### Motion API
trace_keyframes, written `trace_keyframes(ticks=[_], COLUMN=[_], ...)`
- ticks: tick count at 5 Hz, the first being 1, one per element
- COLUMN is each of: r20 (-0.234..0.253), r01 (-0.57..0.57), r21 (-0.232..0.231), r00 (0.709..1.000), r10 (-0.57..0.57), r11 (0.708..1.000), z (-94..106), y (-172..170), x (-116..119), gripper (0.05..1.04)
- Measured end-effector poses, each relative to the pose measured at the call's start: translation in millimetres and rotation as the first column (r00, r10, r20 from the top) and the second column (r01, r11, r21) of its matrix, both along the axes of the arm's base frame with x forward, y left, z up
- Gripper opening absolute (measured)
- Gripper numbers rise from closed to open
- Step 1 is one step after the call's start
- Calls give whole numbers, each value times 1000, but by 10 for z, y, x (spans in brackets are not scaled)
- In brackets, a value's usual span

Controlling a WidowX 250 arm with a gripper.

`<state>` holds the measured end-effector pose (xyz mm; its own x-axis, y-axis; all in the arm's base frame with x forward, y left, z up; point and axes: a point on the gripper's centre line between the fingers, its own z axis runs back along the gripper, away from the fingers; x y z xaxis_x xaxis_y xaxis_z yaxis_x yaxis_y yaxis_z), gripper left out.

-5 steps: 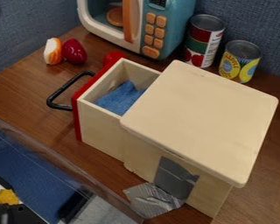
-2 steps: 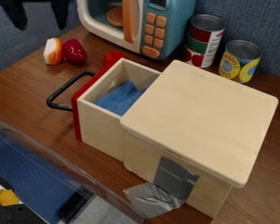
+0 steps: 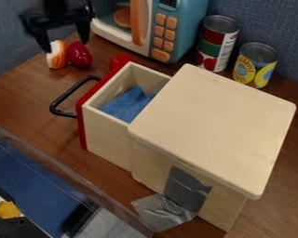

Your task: Picked the red object and placed it inside the drawer

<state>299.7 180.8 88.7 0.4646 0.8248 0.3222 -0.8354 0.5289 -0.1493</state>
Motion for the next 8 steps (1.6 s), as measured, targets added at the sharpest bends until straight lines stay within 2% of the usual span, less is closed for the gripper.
trace_keyframes(ticks=[2,4,6,7,8], r20=[51,86,84,68,73], r01=[-166,-246,-315,-335,-360], r21=[26,26,21,22,34], r00=[985,966,946,941,931], r10=[165,243,312,333,357], r11=[986,969,949,942,932], z=[-278,-285,-341,-418,-423], y=[148,289,362,375,399], x=[202,422,559,534,520], gripper=[1000,1000,1000,1000,1000])
